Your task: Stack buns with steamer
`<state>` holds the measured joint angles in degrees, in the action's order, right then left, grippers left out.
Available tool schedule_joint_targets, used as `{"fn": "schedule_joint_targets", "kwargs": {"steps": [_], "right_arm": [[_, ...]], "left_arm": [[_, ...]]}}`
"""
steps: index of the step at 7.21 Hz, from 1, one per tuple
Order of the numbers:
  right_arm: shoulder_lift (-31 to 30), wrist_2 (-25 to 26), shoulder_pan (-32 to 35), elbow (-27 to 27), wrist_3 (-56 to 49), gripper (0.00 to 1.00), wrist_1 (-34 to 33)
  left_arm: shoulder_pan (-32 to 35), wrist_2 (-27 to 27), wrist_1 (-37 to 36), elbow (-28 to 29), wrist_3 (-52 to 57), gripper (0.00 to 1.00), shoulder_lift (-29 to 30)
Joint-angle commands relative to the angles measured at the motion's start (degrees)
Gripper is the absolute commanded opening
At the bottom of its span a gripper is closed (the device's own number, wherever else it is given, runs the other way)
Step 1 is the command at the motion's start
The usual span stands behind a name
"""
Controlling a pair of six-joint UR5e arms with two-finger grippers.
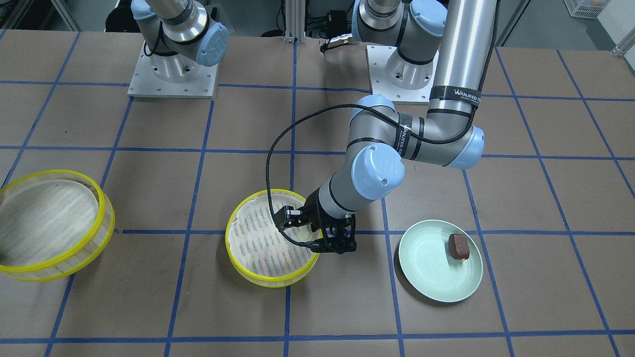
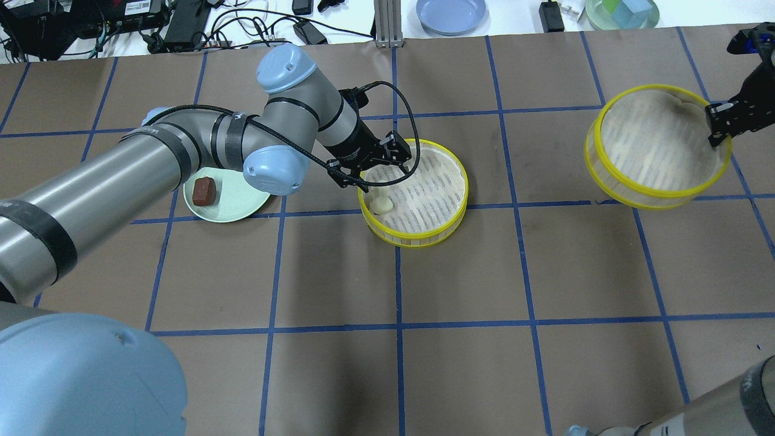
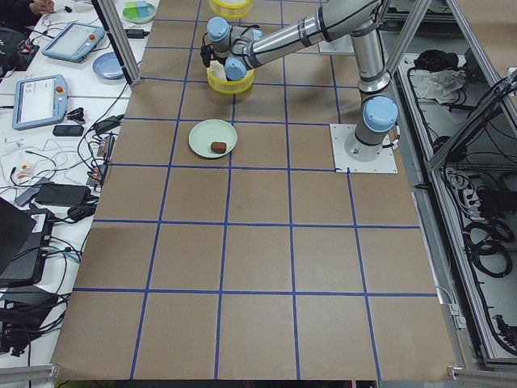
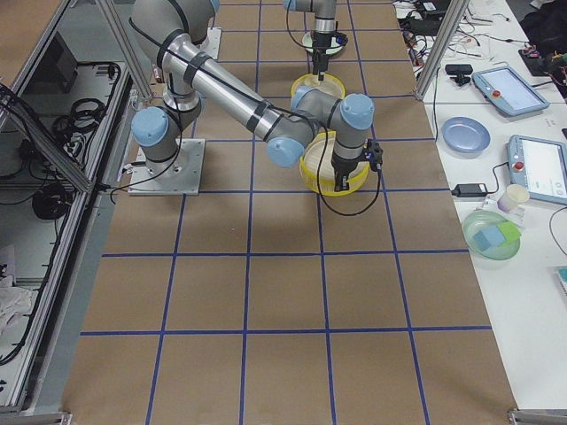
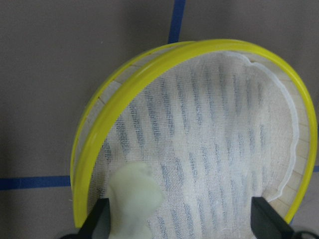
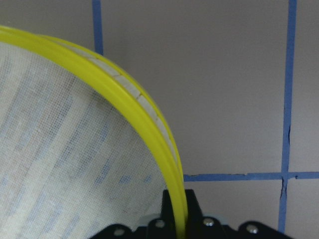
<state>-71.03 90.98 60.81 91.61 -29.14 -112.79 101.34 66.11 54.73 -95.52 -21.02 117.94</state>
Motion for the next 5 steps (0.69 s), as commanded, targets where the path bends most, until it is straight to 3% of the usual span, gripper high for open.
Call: {"fn": "schedule_joint_targets", "kwargs": {"steps": [1,2,3,5], "right_arm": [[-1.4,0.1,2.2,0.1,3.3,0.00,0.1],[-2.4,-0.1,4.6,0.1,8.7,0.00,0.3],[-3.0,-1.1,7.8,1.2,12.3,0.00,0.2],[-5.2,-3.3,14.6,3.3,22.5,0.00,0.2]], "left_arm": [[-0.1,0.7,0.4,0.9,-0.4,1.00,-1.0],[-1.0,2.9,1.2,2.1,0.2,1.00,-2.6],[-1.8,10.7,1.7,3.4,1.8,1.00,-4.1],[-6.5,17.9,7.2,4.2,12.4,1.00,-7.4]]}}
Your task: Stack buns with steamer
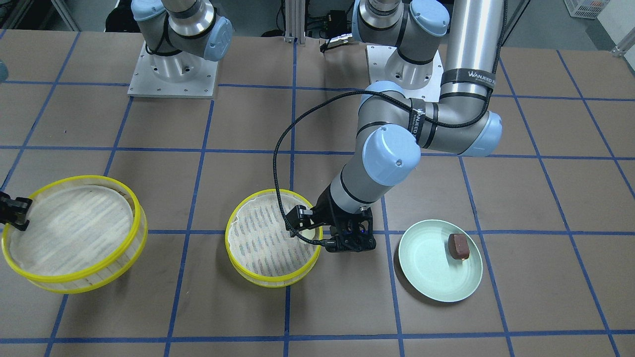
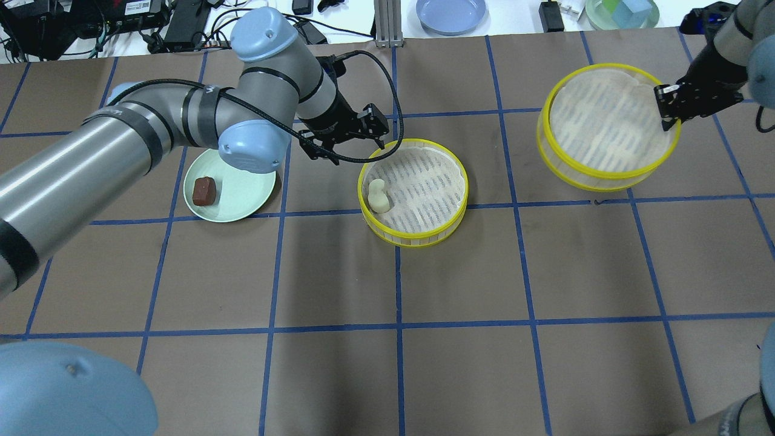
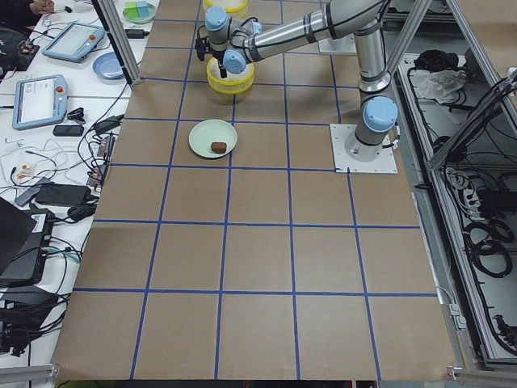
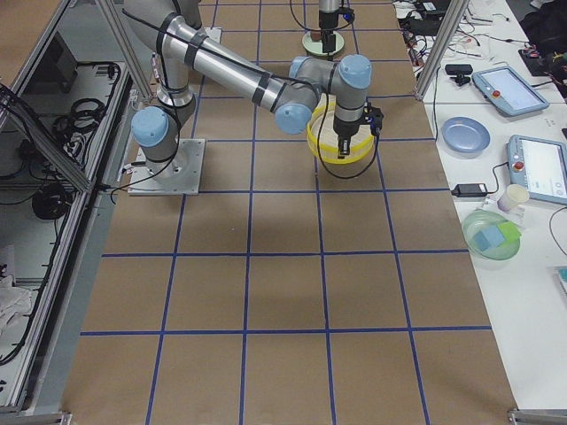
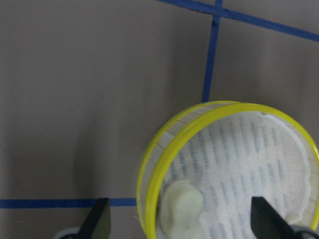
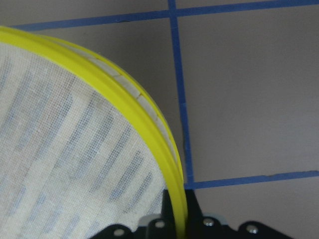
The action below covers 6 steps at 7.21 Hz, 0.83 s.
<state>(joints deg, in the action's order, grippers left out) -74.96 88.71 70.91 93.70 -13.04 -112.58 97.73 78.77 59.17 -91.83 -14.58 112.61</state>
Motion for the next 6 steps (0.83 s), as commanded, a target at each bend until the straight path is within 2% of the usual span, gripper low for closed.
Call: {"fn": "schedule_joint_targets", "kwargs": {"steps": [1,2,4,6], "right_arm": [[-1.3,-1.1,9.0,1.7,11.3,0.00,0.0],[-1.3,-1.0,15.0,1.8,20.2,0.00,-0.1],[-0.4,-1.2,22.1,1.8,32.7,0.00,-0.1],[1.0,-1.1,26.2,1.8,36.2,0.00,-0.2]], "left_arm": [[-5.5,5.8,5.2,0.5,10.3,1.00,-3.2],[-8.3,10.8,7.1,0.4,12.4,1.00,-3.6],[-13.9,12.2,8.5,-0.5,25.3,1.00,-3.4],[-18.3,12.1,7.4,-3.4,35.7,1.00,-0.7]]}}
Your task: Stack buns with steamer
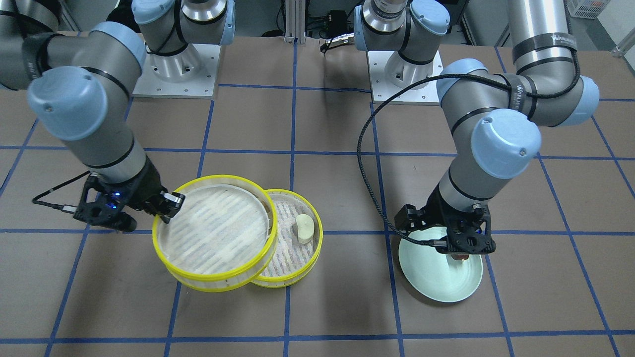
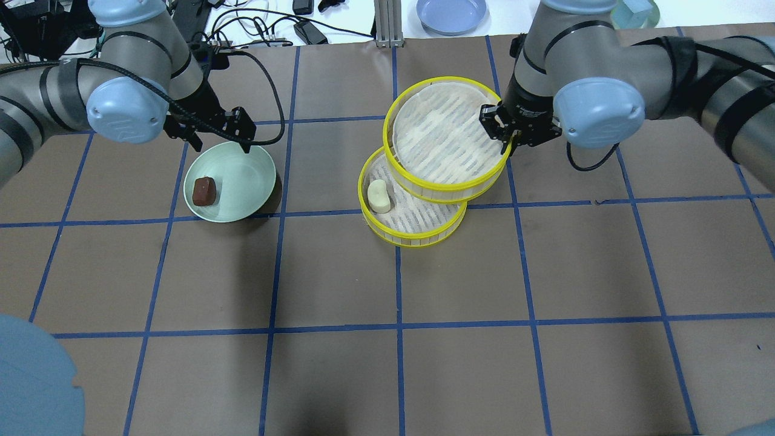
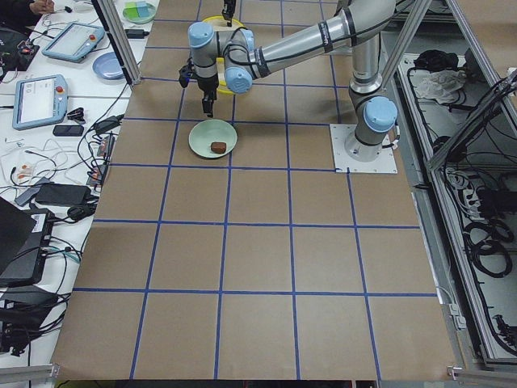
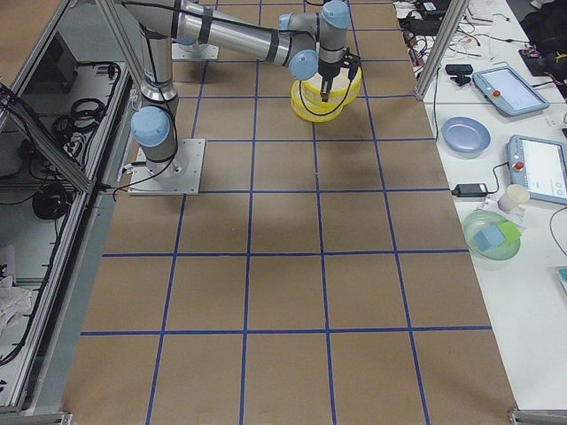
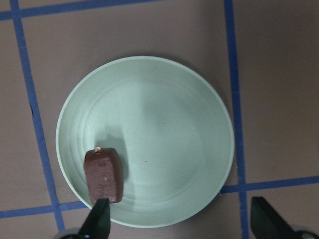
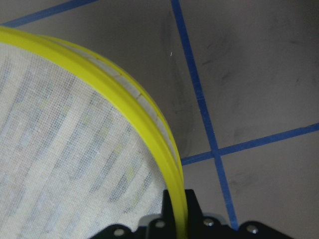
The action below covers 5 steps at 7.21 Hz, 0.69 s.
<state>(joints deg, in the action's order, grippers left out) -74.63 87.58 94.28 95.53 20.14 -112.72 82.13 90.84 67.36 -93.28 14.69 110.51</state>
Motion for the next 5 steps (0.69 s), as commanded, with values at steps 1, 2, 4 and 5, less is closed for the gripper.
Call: {"fn": "schedule_joint_targets", "kwargs": {"steps": [1,2,4,5], "right_arm": [[1.7,0.0,3.0,0.6,2.4,0.00,0.1],[2.6,-0.2,3.3,1.2,1.8,0.00,0.1],[2.7,-1.7,3.9,2.7,-1.2,0.00,0.0],[2.7,-1.6,4.0,2.8,-0.8,0.00,-0.4]], "left_arm": [[-4.4,0.2,-5.6,-3.1,10.7,1.00,3.0],[-5.7,0.0,-7.0,-3.2,13.9,1.00,5.2],[-6.2,0.0,-7.8,-3.3,14.4,1.00,8.3],[-6.2,0.0,-7.9,-3.3,14.5,1.00,9.5]]}}
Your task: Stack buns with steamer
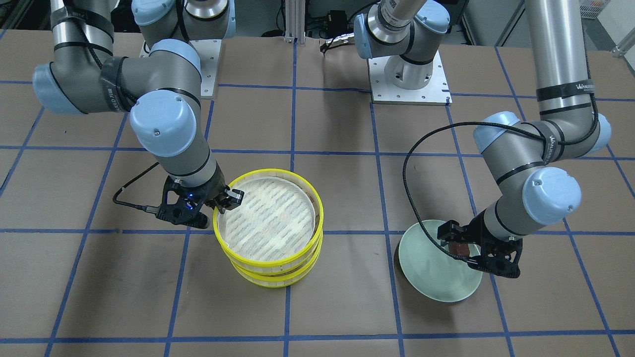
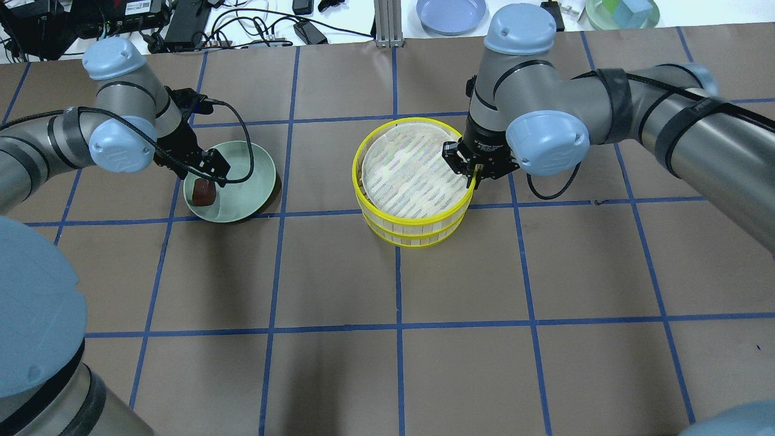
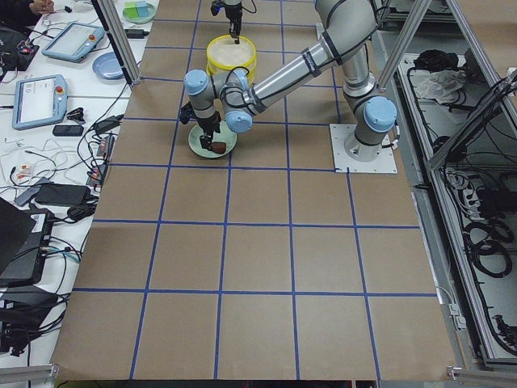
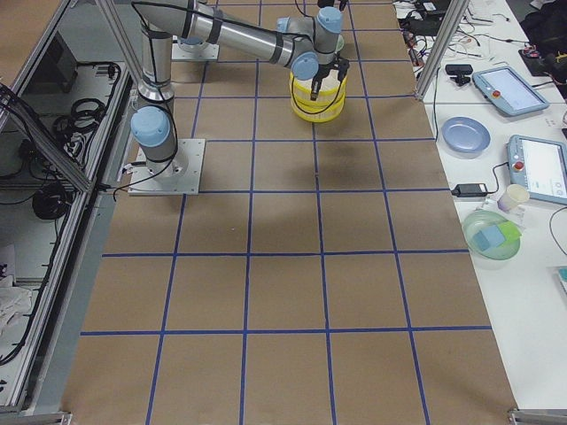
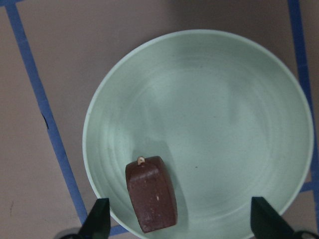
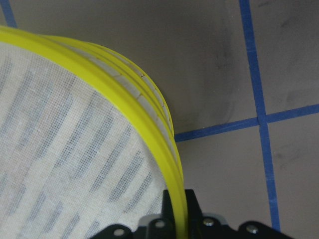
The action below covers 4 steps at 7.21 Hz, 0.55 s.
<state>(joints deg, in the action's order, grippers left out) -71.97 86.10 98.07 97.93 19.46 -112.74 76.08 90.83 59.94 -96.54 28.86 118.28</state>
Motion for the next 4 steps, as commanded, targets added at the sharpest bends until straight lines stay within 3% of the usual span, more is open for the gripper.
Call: {"fn": "schedule_joint_targets", "kwargs": {"steps": [1,2,3,4], "right_arm": [[0.2,-0.1,0.2,0.4,-0.1,0.00,-2.0],[0.2,-0.1,0.2,0.4,0.0,0.00,-2.3],[0.4,-0.1,0.2,0.4,-0.1,0.00,-2.5],[1.4,-0.1,0.2,0.3,-0.1,0.00,-2.7]], "left_arm": [[-0.1,-0.2,-0.3,0.0,-0.2,0.89,2.3],[-0.1,-0.1,-0.1,0.0,-0.4,0.70,2.4],[-0.1,0.1,0.0,0.0,-0.3,0.37,2.4],[-0.1,0.1,0.0,0.1,-0.5,0.13,2.4]]}}
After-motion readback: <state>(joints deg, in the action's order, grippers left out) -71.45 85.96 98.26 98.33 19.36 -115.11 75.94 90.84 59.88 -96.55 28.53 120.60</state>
